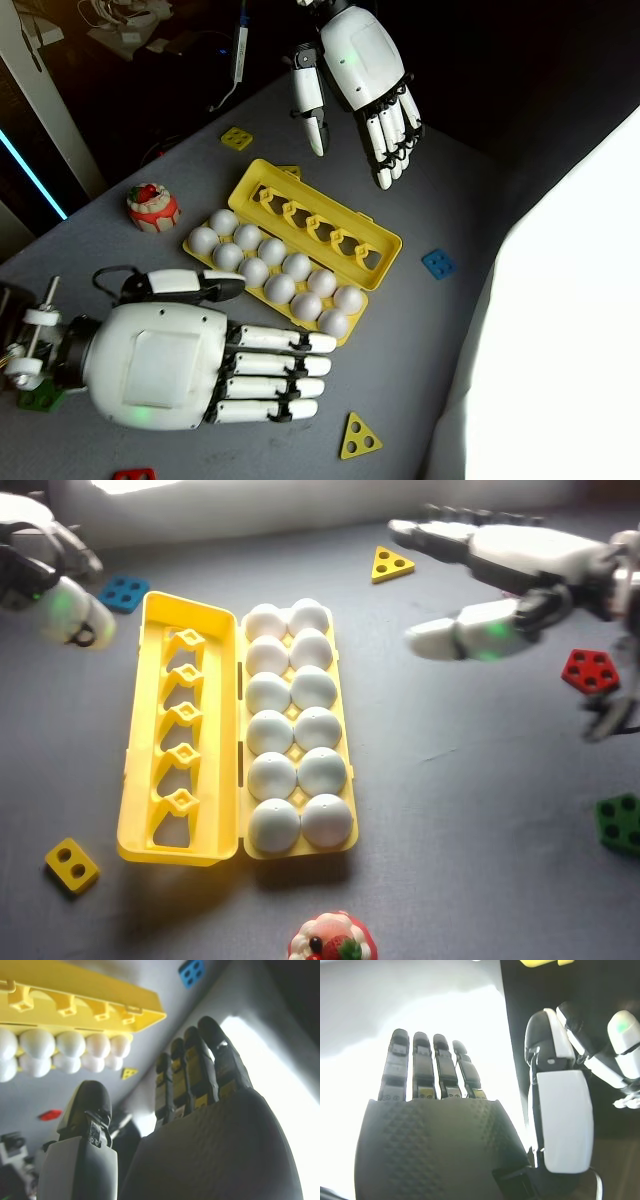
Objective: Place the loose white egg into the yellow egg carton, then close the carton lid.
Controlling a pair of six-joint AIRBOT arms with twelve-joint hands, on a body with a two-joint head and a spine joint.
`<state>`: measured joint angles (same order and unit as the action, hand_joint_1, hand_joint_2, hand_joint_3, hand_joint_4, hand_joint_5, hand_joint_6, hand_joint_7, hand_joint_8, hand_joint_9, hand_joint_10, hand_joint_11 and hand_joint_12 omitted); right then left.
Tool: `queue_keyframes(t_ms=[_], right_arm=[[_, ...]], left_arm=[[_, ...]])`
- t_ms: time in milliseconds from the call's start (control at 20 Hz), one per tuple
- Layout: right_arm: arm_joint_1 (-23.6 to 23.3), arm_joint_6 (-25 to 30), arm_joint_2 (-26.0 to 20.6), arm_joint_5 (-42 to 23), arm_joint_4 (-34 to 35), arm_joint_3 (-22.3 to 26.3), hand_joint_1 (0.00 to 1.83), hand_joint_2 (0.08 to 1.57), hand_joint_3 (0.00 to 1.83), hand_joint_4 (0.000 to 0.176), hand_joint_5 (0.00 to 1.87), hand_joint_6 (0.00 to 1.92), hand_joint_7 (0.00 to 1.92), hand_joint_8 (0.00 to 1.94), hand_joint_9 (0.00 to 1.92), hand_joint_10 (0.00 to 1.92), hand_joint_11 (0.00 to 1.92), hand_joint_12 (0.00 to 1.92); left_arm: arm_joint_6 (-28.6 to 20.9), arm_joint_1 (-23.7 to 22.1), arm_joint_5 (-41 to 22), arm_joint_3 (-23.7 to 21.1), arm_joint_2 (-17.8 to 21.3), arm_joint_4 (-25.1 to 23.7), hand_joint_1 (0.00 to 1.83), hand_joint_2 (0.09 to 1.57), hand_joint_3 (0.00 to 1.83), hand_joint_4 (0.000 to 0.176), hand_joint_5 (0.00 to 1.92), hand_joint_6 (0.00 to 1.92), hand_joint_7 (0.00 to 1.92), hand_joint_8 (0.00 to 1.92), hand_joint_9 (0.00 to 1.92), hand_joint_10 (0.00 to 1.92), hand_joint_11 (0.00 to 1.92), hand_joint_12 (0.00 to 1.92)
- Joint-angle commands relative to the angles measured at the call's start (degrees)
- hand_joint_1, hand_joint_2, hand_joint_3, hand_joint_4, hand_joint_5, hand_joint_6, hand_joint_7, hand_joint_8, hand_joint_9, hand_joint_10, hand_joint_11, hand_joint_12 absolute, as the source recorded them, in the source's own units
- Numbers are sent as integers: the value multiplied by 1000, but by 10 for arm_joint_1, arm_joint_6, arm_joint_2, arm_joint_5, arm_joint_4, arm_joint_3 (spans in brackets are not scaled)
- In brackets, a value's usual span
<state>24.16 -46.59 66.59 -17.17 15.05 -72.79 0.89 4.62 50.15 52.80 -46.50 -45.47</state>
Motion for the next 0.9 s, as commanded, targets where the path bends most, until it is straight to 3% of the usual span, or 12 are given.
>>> queue_keyframes(t_ms=[0,100,250,300,350,450,550,650,750,850], right_arm=[[-4,-1,-12,-41,-32,5,562,1144,0,0,35,13,43,15,22,10,19,9],[0,-2,-31,-37,-74,7,470,1144,5,0,95,14,127,8,94,62,0,606],[2,-3,-58,-45,-138,12,330,1222,10,0,236,72,272,37,231,187,0,1308],[5,-7,-68,-44,-146,17,362,1237,2,0,298,159,386,45,205,554,0,1555],[6,-12,-78,-44,-152,22,354,1249,2,0,308,235,429,46,133,817,0,1656],[8,-27,-98,-40,-163,32,366,1263,2,0,269,545,516,54,154,1056,0,1751],[9,-42,-113,-12,-181,42,352,1278,4,0,294,692,593,80,228,1126,0,1818],[8,-81,-120,16,-181,50,380,1278,1,0,363,808,674,196,313,1199,7,1901],[2,-84,-120,19,-181,51,367,1292,1,0,415,892,660,463,366,1270,46,1920],[-3,-84,-119,23,-180,51,366,1291,0,0,439,887,631,605,387,1272,81,1921]], left_arm=[[-12,-5,5,5,1,-23,505,1342,0,18,224,3,206,0,206,0,0,754],[-34,0,26,13,1,-3,435,1347,2,25,230,4,218,3,258,16,0,952],[-70,14,33,25,-1,40,392,1367,8,15,216,0,205,0,244,3,0,944],[-78,20,33,30,-3,60,371,1369,7,22,214,0,209,2,255,7,0,1010],[-87,27,31,34,-6,76,387,1362,3,25,221,3,218,4,262,9,0,997],[-131,49,7,37,-8,86,490,1338,0,21,262,14,256,10,282,12,0,934],[-186,79,-23,39,-9,99,445,1355,2,19,255,5,257,3,250,3,0,838],[-220,99,-37,40,-12,100,433,1357,1,11,272,9,277,7,279,13,0,869],[-237,111,-46,45,-18,100,466,1323,0,0,413,35,421,18,399,37,0,1112],[-256,124,-58,52,-24,100,465,1321,0,0,460,39,482,24,445,46,0,1264]])
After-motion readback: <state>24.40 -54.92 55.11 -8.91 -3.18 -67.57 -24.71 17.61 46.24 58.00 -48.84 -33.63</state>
